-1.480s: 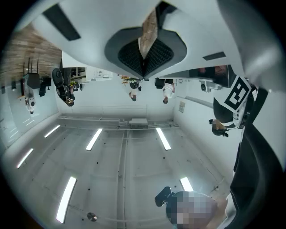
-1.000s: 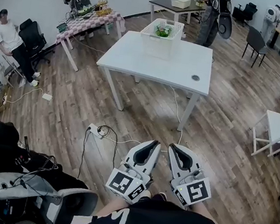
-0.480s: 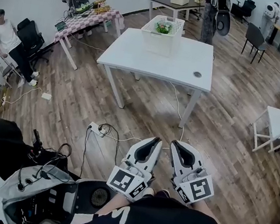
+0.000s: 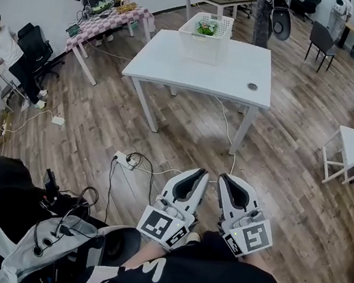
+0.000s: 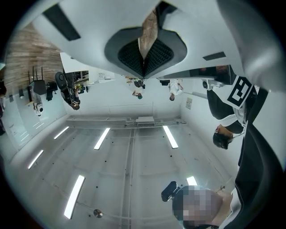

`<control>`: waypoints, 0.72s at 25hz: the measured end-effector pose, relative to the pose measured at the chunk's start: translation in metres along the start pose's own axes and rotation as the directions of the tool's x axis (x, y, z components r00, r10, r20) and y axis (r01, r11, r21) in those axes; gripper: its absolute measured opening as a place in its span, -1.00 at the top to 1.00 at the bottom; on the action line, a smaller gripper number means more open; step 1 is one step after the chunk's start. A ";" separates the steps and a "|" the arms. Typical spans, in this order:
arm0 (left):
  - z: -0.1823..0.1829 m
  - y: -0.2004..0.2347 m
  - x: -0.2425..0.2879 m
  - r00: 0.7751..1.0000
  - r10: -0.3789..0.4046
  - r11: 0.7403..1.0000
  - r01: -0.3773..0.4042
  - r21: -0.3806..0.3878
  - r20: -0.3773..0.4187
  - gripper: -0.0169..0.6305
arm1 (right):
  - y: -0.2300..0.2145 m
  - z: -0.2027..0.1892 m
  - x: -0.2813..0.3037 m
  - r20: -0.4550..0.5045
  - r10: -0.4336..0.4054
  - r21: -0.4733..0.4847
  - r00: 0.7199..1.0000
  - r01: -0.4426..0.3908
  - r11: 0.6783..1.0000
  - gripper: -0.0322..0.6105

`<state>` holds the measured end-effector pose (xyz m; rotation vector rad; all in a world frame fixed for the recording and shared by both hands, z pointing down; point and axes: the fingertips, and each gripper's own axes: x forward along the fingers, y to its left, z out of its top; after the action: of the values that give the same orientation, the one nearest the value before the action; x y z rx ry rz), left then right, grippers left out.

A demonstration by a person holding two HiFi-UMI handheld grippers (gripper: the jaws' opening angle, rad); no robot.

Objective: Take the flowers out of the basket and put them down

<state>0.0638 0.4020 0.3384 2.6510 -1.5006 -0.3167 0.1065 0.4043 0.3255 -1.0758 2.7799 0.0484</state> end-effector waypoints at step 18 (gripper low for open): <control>-0.011 0.032 0.053 1.000 -0.011 1.000 0.011 0.012 0.004 0.85 | -0.047 -0.017 0.046 -0.009 -0.010 0.002 1.000 0.010 1.000 0.84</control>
<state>0.0656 0.3398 0.3472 2.6705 -1.4945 -0.3146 0.1022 0.3379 0.3366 -1.0916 2.7821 0.0402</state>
